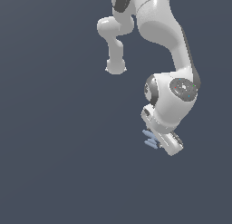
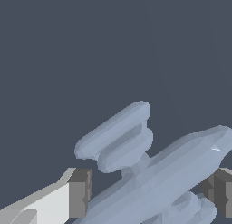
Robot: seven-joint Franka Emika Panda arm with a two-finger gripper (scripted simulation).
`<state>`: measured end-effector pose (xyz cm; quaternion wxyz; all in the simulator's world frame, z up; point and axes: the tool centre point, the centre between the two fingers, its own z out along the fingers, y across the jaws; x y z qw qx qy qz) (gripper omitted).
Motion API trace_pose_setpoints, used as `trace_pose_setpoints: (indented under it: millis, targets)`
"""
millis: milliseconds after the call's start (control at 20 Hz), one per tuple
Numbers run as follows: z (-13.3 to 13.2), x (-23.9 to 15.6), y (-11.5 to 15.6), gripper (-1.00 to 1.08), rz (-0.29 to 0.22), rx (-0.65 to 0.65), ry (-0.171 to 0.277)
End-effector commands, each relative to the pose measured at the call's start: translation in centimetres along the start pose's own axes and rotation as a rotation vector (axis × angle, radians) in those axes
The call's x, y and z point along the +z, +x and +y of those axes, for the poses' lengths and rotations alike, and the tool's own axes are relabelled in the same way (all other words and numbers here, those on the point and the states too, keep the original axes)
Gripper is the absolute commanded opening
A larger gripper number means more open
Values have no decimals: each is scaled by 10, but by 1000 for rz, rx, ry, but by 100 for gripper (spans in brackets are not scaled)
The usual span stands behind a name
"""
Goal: Pick up the object and move it to a goal position.
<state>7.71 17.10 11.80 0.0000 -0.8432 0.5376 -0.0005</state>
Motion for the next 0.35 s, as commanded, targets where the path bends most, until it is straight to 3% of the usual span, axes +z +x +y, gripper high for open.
trace_pose_setpoints:
  millis: [0, 300]
  targets:
    - [-5, -3, -3, -100, 0, 1, -1]
    - [-10, -5, -5, -100, -1, 1, -1]
